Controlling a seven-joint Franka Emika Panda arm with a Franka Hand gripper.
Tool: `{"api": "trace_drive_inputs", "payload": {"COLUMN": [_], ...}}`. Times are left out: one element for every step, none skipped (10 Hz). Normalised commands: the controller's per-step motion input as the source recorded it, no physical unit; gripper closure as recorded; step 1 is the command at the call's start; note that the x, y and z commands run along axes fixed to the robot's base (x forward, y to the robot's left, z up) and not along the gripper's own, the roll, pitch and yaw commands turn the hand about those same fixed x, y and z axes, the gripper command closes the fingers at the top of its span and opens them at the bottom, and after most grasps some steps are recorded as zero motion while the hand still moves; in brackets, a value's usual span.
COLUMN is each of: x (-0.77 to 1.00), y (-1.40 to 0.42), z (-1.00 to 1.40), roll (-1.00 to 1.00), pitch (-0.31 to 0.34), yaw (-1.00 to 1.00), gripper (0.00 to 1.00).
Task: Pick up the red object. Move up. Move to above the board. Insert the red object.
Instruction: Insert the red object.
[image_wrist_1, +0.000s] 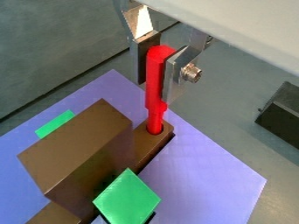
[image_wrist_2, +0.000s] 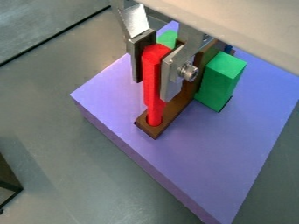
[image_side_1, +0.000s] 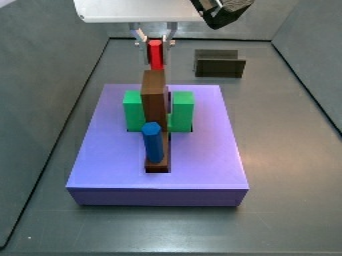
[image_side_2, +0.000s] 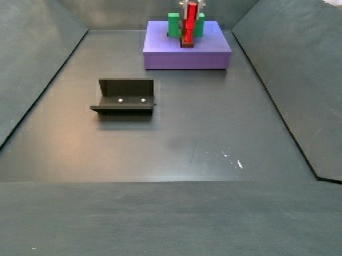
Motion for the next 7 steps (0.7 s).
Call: {"api": "trace_drive_inputs", "payload": {"x": [0.18, 0.35, 0.27, 0.21, 0.1, 0.0, -0.02], "y": [0.0, 0.0, 0.0, 0.0, 0.0, -0.05, -0.05], "z": [-0.28, -0.36, -0.33, -0.35, -0.35, -0.37, -0.39], "roll": [-0.05, 0.0, 0.0, 0.02, 0.05, 0.11, 0.2], "pitch": [-0.004, 0.0, 0.0, 0.0, -0.003, -0.036, -0.044], "yaw": [0.0, 0.01, 0.0, 0.0, 0.0, 0.0, 0.0], "gripper": [1.0, 1.0, 1.0, 1.0, 1.0, 1.0, 1.0]}}
